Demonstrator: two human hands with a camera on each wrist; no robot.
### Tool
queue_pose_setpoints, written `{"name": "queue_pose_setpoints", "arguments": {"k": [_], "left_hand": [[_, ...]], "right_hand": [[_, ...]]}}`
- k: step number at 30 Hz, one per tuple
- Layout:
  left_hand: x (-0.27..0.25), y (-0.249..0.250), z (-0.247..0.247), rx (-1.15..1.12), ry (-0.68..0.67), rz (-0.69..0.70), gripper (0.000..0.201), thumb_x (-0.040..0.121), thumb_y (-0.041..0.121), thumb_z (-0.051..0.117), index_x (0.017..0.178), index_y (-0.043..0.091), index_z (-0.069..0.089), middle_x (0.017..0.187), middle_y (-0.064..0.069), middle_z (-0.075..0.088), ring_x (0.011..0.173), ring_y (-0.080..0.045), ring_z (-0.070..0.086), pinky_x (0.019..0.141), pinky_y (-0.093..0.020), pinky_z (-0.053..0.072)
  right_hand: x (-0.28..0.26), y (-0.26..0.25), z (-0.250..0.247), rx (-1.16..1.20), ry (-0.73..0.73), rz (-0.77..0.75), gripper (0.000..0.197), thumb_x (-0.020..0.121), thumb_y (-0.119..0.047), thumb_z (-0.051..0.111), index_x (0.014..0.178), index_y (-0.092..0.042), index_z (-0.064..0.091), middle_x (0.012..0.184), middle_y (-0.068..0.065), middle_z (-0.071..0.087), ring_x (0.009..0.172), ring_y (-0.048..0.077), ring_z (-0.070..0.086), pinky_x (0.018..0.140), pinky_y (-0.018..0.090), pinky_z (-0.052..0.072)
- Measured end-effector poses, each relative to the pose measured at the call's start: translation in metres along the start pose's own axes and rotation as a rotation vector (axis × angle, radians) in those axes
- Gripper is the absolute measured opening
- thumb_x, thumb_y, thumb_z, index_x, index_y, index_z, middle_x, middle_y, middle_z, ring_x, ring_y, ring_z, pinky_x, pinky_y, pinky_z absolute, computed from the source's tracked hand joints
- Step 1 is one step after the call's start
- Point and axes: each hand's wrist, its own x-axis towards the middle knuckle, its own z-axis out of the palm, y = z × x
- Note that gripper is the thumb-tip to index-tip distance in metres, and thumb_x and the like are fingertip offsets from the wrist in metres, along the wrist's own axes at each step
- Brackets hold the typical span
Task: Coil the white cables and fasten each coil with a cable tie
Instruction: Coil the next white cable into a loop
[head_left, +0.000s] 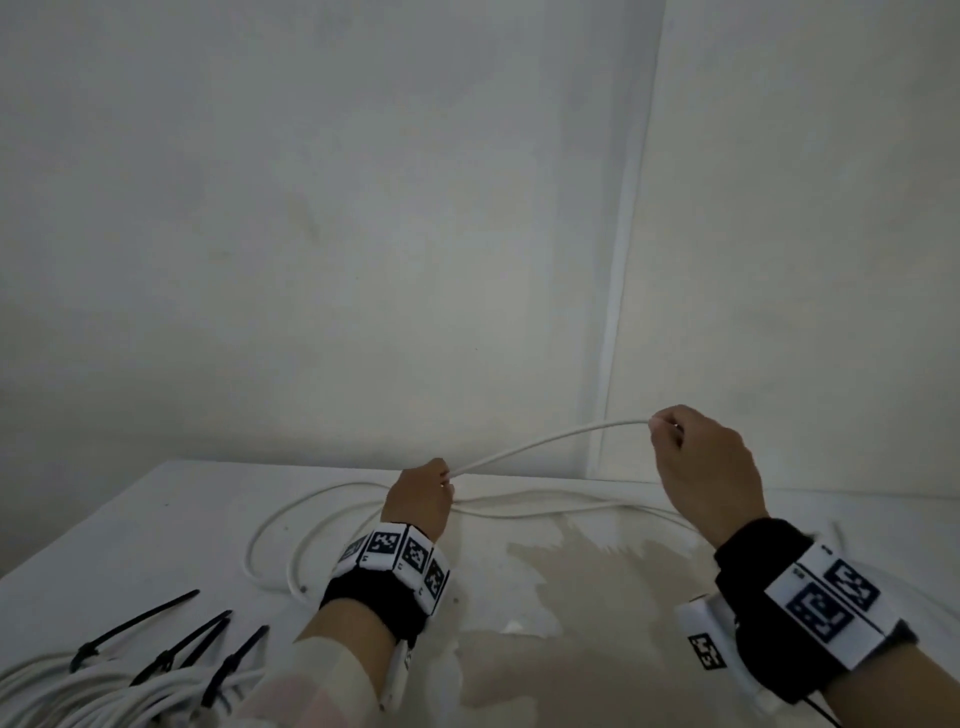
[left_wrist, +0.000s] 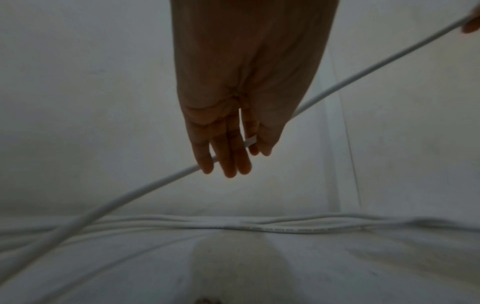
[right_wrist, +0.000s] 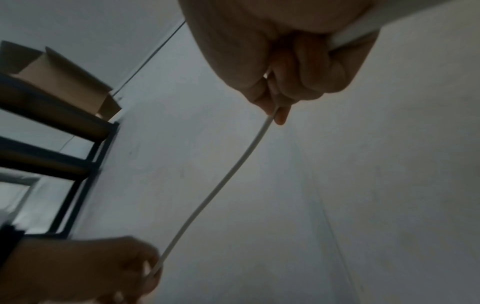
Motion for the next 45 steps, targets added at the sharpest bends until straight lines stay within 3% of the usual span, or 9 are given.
{"name": "queue_pose_setpoints", "arguments": {"k": [8,13,16,18,21,23,28,34,45], "left_hand": [[-0.004,-0.022,-0.016,0.134,-0.073,-0.146,0.034,0.1,0.031,0.034,0.113,0.008,0.057,0.12,-0.018,0.052,0.108,-0.033,0.053,0.087,-0.036,0.042],[-0.012,-0.01,-0.033,-0.466,0.09,-0.182,0.033,0.099,0.018,0.039,0.068,0.009,0.042,0.072,-0.014,0.051,0.071,-0.03,0.055,0.07,-0.04,0.046],[-0.014,-0.002,-0.047,-0.546,0.184,-0.178,0.03,0.099,0.017,0.036,0.076,0.005,0.05,0.085,-0.02,0.055,0.088,-0.034,0.054,0.081,-0.04,0.041],[-0.016,0.003,-0.057,-0.671,0.21,-0.159,0.032,0.098,0.016,0.035,0.072,0.01,0.053,0.078,-0.013,0.05,0.072,-0.03,0.047,0.068,-0.039,0.042],[-0.026,0.013,-0.068,-0.774,0.189,-0.054,0.029,0.099,0.017,0.034,0.077,0.016,0.053,0.065,-0.004,0.041,0.054,-0.019,0.033,0.045,-0.026,0.029],[-0.039,0.02,-0.075,-0.772,0.173,0.056,0.023,0.1,0.02,0.035,0.09,0.015,0.055,0.064,-0.001,0.039,0.051,-0.013,0.03,0.042,-0.019,0.028],[-0.074,0.032,-0.076,-0.643,0.1,0.19,0.023,0.1,0.022,0.036,0.098,0.018,0.058,0.066,0.002,0.042,0.061,-0.012,0.038,0.056,-0.019,0.032],[-0.112,0.043,-0.07,-0.613,-0.052,0.235,0.025,0.099,0.021,0.039,0.085,0.024,0.06,0.067,0.004,0.046,0.059,-0.006,0.04,0.055,-0.017,0.031],[-0.168,0.064,-0.068,-0.75,-0.252,0.237,0.03,0.096,0.014,0.041,0.075,0.013,0.063,0.064,0.004,0.054,0.047,0.004,0.044,0.052,-0.011,0.032]], "right_hand": [[0.009,0.035,-0.044,-0.078,0.12,0.128,0.015,0.095,-0.02,0.04,0.085,-0.02,0.052,0.079,0.005,0.054,0.075,0.028,0.048,0.068,0.03,0.034],[0.007,0.065,-0.038,-0.307,-0.108,0.035,0.028,0.097,-0.014,0.038,0.105,-0.003,0.062,0.099,0.015,0.056,0.088,0.031,0.052,0.07,0.03,0.034],[-0.001,0.079,-0.028,-0.444,-0.226,-0.11,0.027,0.095,-0.005,0.039,0.109,-0.005,0.063,0.095,0.009,0.053,0.091,0.027,0.053,0.067,0.028,0.034],[-0.008,0.074,-0.024,-0.538,-0.258,-0.177,0.024,0.093,-0.004,0.042,0.105,-0.011,0.062,0.092,0.003,0.049,0.091,0.023,0.053,0.06,0.026,0.031],[-0.024,0.056,-0.019,-0.685,-0.226,-0.417,0.03,0.052,0.006,0.081,0.069,-0.012,0.065,0.069,0.004,0.057,0.056,0.02,0.057,0.041,0.016,0.012],[-0.032,0.05,-0.014,-0.673,-0.186,-0.538,0.043,0.024,0.011,0.081,0.051,-0.016,0.061,0.052,0.0,0.052,0.039,0.017,0.05,0.039,0.015,0.005],[-0.065,0.018,-0.009,-0.58,-0.132,-0.89,0.036,0.061,-0.003,0.03,0.053,-0.021,0.061,0.056,-0.007,0.053,0.047,0.011,0.051,0.037,0.017,0.021],[-0.087,-0.004,-0.004,-0.423,-0.013,-1.14,0.02,0.079,-0.006,0.048,0.068,-0.018,0.059,0.068,-0.003,0.056,0.068,0.014,0.033,0.059,0.025,0.022],[-0.095,-0.02,-0.022,-0.152,-0.048,-0.879,0.024,0.081,-0.019,0.044,0.067,-0.013,0.063,0.068,0.0,0.059,0.069,0.01,0.032,0.057,0.024,0.025]]}}
